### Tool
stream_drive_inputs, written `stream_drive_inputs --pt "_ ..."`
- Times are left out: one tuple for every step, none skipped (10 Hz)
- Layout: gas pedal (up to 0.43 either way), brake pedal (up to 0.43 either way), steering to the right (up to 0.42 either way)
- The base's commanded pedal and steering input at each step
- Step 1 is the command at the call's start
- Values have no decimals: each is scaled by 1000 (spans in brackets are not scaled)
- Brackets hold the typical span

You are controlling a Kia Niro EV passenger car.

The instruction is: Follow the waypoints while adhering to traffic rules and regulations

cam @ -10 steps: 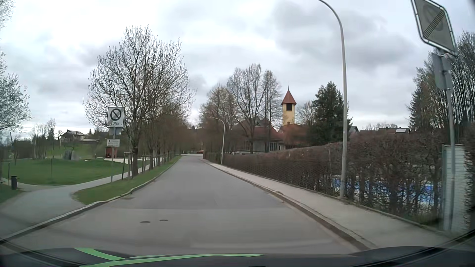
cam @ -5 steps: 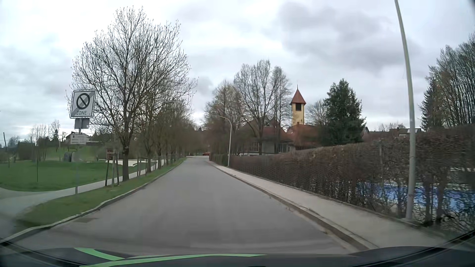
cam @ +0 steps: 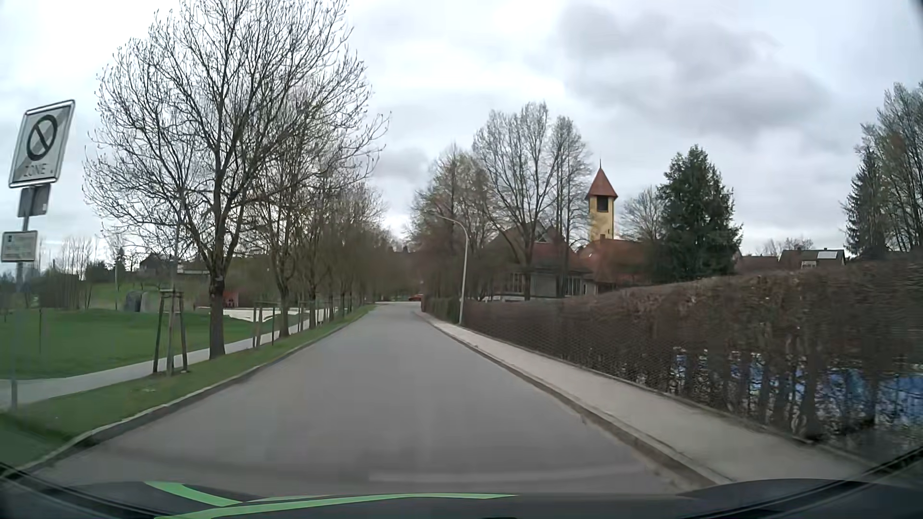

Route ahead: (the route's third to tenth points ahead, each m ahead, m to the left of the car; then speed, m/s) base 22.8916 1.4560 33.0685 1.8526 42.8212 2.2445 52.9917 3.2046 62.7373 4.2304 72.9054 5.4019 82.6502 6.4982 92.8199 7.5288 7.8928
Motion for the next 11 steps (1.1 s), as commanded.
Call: stream_drive_inputs --pt "138 0 -33" --pt "138 0 -33" --pt "138 0 -33" --pt "138 0 -33" --pt "130 0 -33" --pt "130 0 -32" --pt "130 0 -29" --pt "118 0 -24" --pt "110 0 -21" --pt "98 0 -21" --pt "98 0 -20"
